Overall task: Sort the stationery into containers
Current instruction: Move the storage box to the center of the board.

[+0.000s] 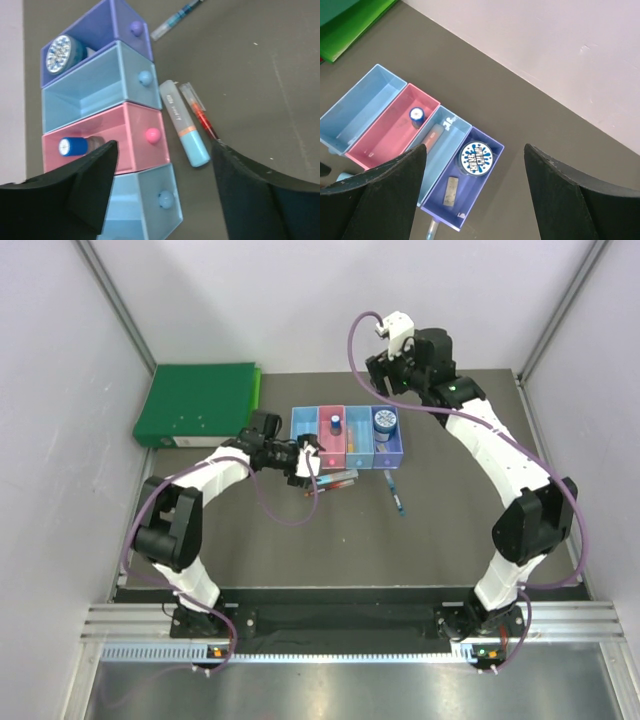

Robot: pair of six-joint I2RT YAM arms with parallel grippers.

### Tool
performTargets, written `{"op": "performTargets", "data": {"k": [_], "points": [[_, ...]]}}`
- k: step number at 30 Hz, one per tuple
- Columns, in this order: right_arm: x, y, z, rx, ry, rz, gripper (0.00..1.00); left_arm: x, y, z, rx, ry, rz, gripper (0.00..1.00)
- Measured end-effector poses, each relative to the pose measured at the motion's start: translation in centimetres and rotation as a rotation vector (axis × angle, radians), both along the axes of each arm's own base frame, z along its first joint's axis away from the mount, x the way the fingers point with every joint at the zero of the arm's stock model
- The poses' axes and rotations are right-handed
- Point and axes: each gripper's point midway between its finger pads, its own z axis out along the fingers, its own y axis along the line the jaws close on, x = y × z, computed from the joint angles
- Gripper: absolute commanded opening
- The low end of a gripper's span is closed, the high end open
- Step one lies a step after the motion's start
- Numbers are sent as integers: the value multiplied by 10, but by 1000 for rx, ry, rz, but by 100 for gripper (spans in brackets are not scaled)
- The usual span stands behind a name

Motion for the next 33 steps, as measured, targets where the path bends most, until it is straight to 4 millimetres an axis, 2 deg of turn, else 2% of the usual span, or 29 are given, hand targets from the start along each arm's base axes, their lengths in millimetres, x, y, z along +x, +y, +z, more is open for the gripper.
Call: {"op": "performTargets", "data": {"k": [7,13,19,33], "points": [[2,-4,-2,-12,0,-15,79,-7,2,-29,53,61,-34,56],[2,-5,-3,-12,1,-17,79,6,0,-50,92,71,-19,53],[3,-8,-3,-12,1,-23,79,16,-5,-64,109,66,9,54],[7,-18,-2,-1,5,-49,79,27,-22,-73,135,48,-30,50]]}}
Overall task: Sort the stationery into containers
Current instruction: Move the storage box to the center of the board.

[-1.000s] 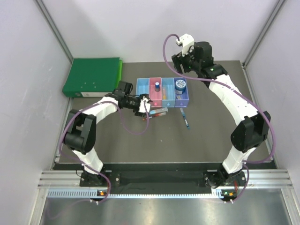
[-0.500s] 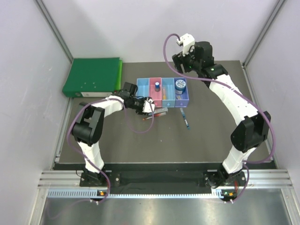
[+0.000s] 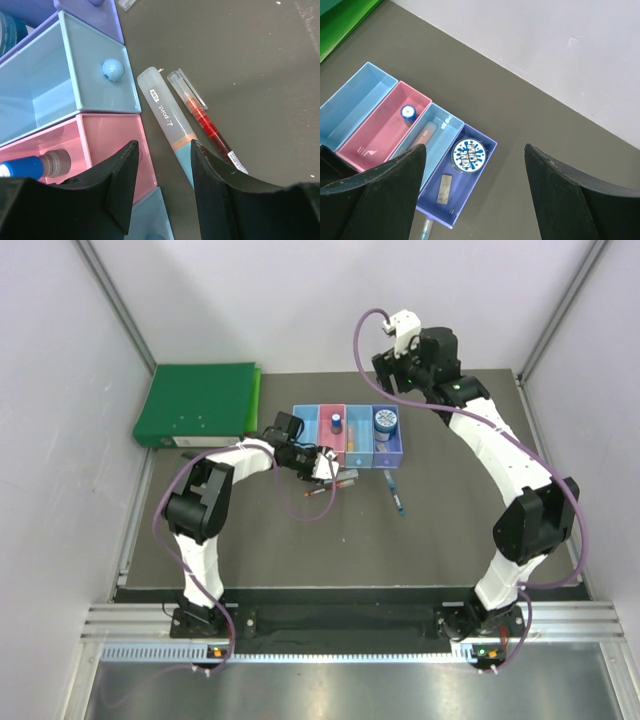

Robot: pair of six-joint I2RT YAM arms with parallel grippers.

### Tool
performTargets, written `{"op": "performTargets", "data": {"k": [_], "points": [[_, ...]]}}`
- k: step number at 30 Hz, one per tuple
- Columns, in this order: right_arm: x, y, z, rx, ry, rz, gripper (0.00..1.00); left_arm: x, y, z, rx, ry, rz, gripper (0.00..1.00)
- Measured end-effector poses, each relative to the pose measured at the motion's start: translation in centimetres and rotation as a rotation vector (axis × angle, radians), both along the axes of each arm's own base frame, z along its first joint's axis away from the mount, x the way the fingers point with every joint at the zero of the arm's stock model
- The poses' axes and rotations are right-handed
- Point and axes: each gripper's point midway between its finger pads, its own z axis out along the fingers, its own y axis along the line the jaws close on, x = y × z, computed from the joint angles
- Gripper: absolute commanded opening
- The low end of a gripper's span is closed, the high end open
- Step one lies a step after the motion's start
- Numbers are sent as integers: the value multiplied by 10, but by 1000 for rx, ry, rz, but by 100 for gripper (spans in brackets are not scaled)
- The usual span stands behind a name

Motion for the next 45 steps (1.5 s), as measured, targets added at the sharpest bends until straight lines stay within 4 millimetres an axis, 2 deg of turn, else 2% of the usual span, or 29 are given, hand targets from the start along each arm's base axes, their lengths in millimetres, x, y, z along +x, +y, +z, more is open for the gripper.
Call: {"op": "performTargets", "data": {"k": [7,16,23,30,40,41,45], "points": [[1,-3,-1,7,4,-9,79,-3,3,-10,66,22,-42,49],[2,-4,-1,15,7,-16,79,-20,20,-25,168,74,-63,48],[2,-5,-1,22,9,-22,79,-16,23,-27,191,58,-61,48],[3,-7,0,28,7,-27,79,-6,15,-27,186,48,-63,48],[4,-8,0,32,8,-33,79,-1,13,-28,206,60,-68,38],[4,-9,0,33,8,-33,79,0,13,-29,208,60,-67,32],[5,-11,1,34,4,-39,79,2,15,-28,227,57,-69,24]]}}
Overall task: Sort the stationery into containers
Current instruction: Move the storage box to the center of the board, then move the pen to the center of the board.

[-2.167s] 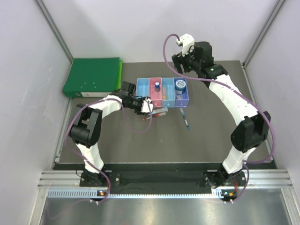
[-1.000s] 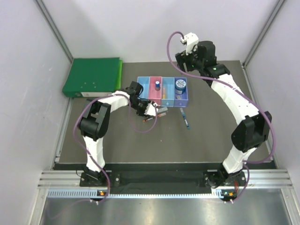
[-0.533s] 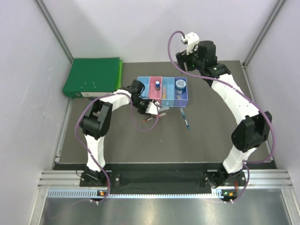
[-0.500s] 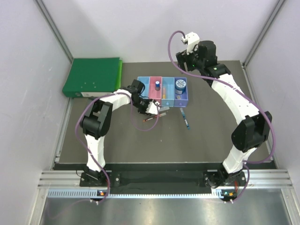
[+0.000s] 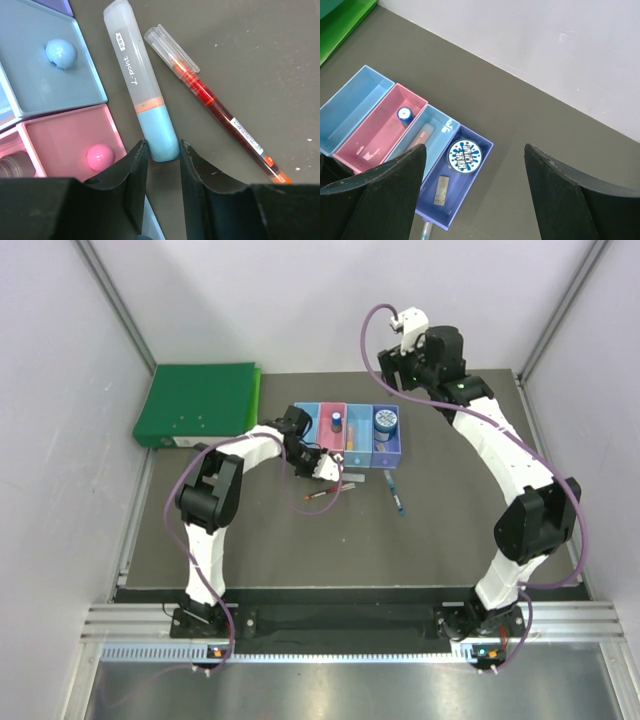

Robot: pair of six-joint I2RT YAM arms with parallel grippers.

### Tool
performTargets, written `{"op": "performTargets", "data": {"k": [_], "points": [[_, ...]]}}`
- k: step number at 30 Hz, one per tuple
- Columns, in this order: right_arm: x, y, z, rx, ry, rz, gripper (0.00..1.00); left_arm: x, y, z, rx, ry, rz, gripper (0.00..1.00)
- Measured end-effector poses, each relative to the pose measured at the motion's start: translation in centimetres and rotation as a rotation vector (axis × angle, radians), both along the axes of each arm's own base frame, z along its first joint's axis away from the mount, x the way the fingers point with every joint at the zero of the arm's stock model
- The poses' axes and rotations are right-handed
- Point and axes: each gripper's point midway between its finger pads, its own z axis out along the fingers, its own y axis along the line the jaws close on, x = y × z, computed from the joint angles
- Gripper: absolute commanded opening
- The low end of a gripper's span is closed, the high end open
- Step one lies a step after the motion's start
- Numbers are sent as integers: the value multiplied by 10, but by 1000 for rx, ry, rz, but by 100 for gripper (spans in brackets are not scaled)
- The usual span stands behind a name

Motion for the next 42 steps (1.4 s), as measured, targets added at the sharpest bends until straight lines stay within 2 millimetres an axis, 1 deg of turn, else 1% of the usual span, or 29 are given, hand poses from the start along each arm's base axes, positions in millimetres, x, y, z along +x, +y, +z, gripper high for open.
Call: {"op": "performTargets", "data": {"k": [2,4,5,6,13,19,23,25,31,35,38,42], "points": [[1,-2,1,1,-3,-3,79,1,0,0,7,2,-6,22],[2,-3,1,1,-3,-8,79,2,-1,0,17,4,-10,11],[2,-4,1,0,-3,-9,79,2,-1,0,21,6,-11,3],[2,-4,1,0,-4,-10,79,2,-1,0,23,7,-10,0],[2,-6,1,0,-4,-14,79,3,1,0,37,6,-6,0],[1,-7,3,1,-7,-15,79,2,4,2,56,19,31,0],[-1,-7,6,7,-13,-15,79,-8,11,6,76,57,67,0],[-2,-7,9,13,-18,-16,79,-13,13,11,77,70,80,0],[-6,-9,19,24,-35,-17,79,-25,18,44,67,73,97,0],[-13,-11,20,30,-34,-19,79,-32,22,54,72,82,109,0],[-16,-11,20,32,-33,-17,79,-40,27,51,88,95,113,0],[-17,-11,22,37,-35,-17,79,-52,42,34,151,131,130,0]]}}
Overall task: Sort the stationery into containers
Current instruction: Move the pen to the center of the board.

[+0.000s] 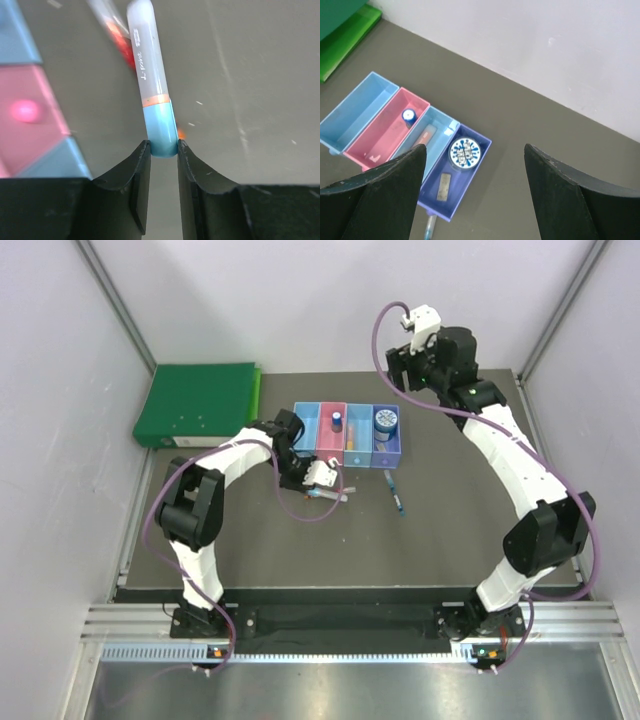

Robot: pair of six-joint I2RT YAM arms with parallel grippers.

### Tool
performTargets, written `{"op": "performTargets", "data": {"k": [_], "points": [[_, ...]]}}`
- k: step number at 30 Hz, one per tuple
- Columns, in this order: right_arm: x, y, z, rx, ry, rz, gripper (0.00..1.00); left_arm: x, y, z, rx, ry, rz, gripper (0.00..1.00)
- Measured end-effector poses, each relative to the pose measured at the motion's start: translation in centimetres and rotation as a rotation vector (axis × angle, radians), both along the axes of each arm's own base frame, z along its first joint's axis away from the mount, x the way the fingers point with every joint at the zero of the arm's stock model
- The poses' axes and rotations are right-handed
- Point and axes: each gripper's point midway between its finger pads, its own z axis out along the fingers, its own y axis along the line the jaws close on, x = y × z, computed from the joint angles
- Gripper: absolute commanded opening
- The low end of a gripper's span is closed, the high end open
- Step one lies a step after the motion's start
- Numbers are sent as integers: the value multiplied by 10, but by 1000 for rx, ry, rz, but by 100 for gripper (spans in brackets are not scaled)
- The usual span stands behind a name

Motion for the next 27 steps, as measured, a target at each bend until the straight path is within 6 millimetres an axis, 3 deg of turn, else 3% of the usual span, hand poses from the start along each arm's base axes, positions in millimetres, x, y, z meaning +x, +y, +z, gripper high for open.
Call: {"op": "performTargets", "data": {"k": [9,13,16,19,20,24,27], "points": [[-6,-2,0,-1,3,0,79,-28,38,-31,100,77,54,0],[-8,0,2,0,-3,5,79,-28,40,-32,106,75,61,0],[-8,0,3,1,-4,6,78,-28,40,-32,107,75,60,17],[-9,0,4,1,-6,5,79,-29,40,-32,108,74,55,26],[-9,0,4,0,-7,5,79,-29,40,-32,108,74,52,36],[-12,0,4,0,-8,5,79,-32,40,-34,117,89,33,43],[-13,-1,3,-1,-5,4,79,-40,38,-38,133,124,16,42]]}}
